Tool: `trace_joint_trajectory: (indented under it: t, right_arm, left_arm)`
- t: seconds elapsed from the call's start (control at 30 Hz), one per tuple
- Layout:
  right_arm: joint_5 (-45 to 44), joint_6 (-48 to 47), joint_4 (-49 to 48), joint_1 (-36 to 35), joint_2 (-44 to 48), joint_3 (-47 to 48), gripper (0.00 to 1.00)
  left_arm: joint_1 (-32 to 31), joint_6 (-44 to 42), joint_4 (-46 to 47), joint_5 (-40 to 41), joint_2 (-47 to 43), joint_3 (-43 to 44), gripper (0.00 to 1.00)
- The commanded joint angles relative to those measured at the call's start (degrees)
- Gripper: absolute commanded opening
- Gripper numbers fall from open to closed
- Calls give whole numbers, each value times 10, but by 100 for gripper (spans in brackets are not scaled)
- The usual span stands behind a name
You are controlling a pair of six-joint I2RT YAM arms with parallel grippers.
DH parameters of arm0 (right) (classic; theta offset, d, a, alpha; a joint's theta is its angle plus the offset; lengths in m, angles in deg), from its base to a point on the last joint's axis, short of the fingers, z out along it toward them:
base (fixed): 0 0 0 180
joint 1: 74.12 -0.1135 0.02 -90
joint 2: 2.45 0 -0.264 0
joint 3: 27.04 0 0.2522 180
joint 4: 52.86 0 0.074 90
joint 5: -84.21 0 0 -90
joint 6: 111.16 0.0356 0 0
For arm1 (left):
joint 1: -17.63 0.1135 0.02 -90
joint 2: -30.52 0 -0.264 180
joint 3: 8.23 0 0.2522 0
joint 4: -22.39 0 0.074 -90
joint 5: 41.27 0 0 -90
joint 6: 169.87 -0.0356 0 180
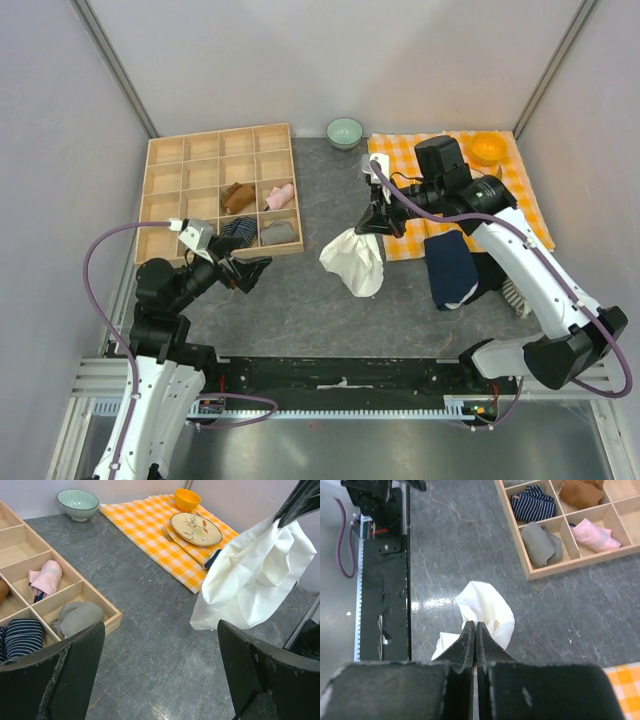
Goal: Roll the underwear
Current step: Place the underwear at the center of the board, then flatten out the underwear at the center of the board.
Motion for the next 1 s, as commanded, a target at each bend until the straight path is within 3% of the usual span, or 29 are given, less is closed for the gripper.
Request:
trace_joint_trajectory:
  t: [0.0, 0.03, 0.07, 0.13, 0.2, 0.27, 0.4, 0.43, 0.53, 0.6, 0.73, 0.97]
  right_arm:
    - [8, 135, -143, -1, 7, -75, 2]
    - [-11, 160, -216, -1, 14, -109, 3]
    - [-38, 205, -248, -1, 13, -173, 12]
    - [-160, 229, -312, 10, -7, -222, 20]
    - [-280, 225, -320, 48, -46, -240, 22]
    - [-306, 214, -319, 90, -65, -225, 25]
    - [-296, 172, -335, 128, -31, -253, 43]
    - [-258, 158, -334, 128, -21, -263, 52]
    - [-90, 59, -263, 125, -4, -292, 61]
    - [-60, 18, -203, 93, -18, -301, 61]
    - [-144, -43, -190, 14, -32, -338, 63]
    - [-313, 20, -275, -74, -68, -353, 63]
  left_arm:
    - [4, 16, 26, -20, 3, -2, 99]
    - [4, 17, 28, -23, 4, -2, 99]
    - [4, 18, 28, -23, 5, -3, 99]
    - [4, 18, 30, -27, 7, -3, 99]
    - [4, 21, 31, -30, 9, -5, 99]
    - [4, 24, 32, -32, 10, -7, 99]
    - [4, 28, 37, -36, 18, -8, 99]
    - [4, 29, 37, -39, 22, -8, 99]
    - [4, 36, 44, -52, 36, -9, 97]
    - [5, 39, 46, -57, 45, -9, 95]
    - [4, 45, 46, -70, 69, -7, 91]
    - [4, 38, 37, -58, 69, -5, 90]
